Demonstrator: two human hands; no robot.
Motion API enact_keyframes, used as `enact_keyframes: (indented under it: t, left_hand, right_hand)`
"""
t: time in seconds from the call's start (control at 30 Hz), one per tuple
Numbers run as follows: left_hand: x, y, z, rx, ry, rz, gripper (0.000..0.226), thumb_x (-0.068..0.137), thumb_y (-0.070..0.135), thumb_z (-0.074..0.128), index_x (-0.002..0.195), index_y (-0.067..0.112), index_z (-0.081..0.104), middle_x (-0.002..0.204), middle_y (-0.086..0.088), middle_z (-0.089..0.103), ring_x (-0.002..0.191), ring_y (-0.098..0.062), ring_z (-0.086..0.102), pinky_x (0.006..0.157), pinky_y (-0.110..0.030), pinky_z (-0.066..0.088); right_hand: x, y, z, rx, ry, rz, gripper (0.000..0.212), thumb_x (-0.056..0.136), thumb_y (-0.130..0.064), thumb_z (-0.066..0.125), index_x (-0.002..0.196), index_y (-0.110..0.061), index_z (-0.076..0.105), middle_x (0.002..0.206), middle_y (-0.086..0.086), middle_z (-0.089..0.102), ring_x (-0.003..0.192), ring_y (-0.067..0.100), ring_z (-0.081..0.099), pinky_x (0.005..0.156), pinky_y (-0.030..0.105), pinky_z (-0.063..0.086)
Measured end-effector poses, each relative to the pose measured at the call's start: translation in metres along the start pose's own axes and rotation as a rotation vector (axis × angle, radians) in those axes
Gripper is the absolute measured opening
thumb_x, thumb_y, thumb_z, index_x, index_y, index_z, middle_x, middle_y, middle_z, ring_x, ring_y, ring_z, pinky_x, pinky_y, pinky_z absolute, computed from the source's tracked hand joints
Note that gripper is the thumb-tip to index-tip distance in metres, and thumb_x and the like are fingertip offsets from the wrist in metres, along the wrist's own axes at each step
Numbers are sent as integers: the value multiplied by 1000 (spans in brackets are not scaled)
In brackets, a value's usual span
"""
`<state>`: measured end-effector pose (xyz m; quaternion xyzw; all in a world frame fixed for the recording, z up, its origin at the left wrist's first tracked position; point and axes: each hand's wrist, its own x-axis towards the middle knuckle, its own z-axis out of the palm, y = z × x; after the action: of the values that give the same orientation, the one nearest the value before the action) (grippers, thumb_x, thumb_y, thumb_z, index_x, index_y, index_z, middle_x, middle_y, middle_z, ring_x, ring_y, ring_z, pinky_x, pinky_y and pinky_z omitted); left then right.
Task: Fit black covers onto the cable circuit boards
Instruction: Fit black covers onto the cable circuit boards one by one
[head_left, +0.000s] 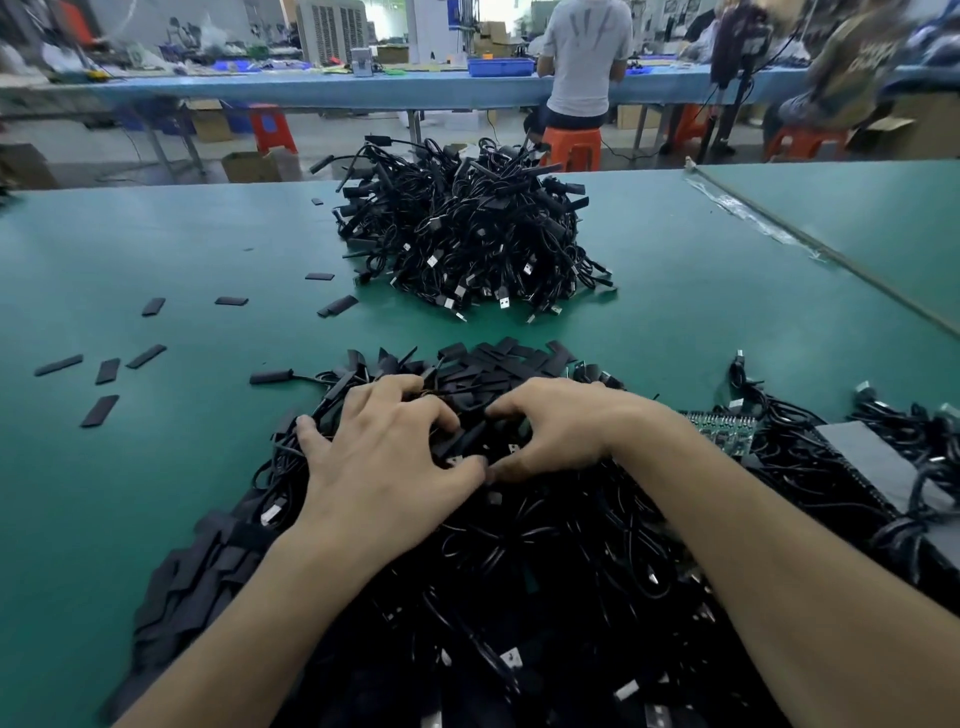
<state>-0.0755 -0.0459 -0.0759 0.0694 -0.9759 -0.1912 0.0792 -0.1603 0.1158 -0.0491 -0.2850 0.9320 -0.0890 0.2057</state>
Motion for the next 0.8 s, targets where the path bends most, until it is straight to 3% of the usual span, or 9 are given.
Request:
enact_keyframes:
  t: [0.1,0.2,0.27,0.37,0.5,0.57,0.67,0.73,0.8]
  left_hand:
    - [1,-2,0,66,-71,22,49,70,72,56,112,48,60,149,19,33,138,-3,14,110,-72,9]
    - [1,-2,0,51,-64,26,33,71,63,54,99,47,60,146,21,35,130,3,12,109,-74,8]
    - [2,-2,1,21,-47,28,19,72,56,56,87,44,54,141,23,38,127,4,14,108,-75,8]
    - [1,-2,1,1,-48,44,16,72,52,53,80,40,46,130,26,41,126,0,20,107,-76,8]
    - [2,-3,-2,-11,-115,39,19,69,56,48,84,46,55,140,25,38,129,4,15,107,-77,2]
    - [2,-3,-4,6,-163,44,30,64,60,43,87,52,60,145,24,35,130,8,11,106,-77,-2]
    - [3,-4,-6,22,-206,48,32,61,62,42,82,51,64,147,25,34,129,9,9,106,-78,-2]
    - [4,-5,-8,12,-218,54,26,63,62,44,74,48,64,145,26,37,128,9,11,106,-79,-2]
    - [5,-5,-9,-22,-206,48,24,62,61,45,71,48,64,138,28,41,126,9,15,107,-78,-2]
  right_hand:
    - [-1,1,4,105,-11,-83,60,80,-48,73,135,-35,54,123,-13,60,117,13,55,104,46,44]
    - [-2,2,10,148,103,-50,58,75,-49,79,127,-35,57,107,-16,53,115,15,53,105,48,40]
    - [-4,4,13,153,167,-30,40,75,-46,81,109,-34,63,92,-19,48,107,16,52,102,48,41]
    - [-7,4,14,98,170,8,15,81,-40,76,79,-28,66,77,-15,58,85,14,55,89,41,45]
    - [-9,8,12,114,267,9,36,81,-31,69,54,-11,57,52,1,52,56,20,47,59,31,41]
    - [-13,11,6,292,226,-51,34,81,-34,71,54,-15,65,54,3,55,53,16,46,54,34,40]
    - [-20,12,3,591,-35,-183,27,82,-40,67,59,-26,72,65,5,63,58,13,52,58,31,43]
    - [-18,15,6,797,-87,-176,31,88,-28,54,73,-17,78,75,4,74,64,14,62,62,24,50]
    - [-11,20,8,813,-33,-134,27,95,-15,51,88,-10,77,78,8,76,63,16,65,60,20,51]
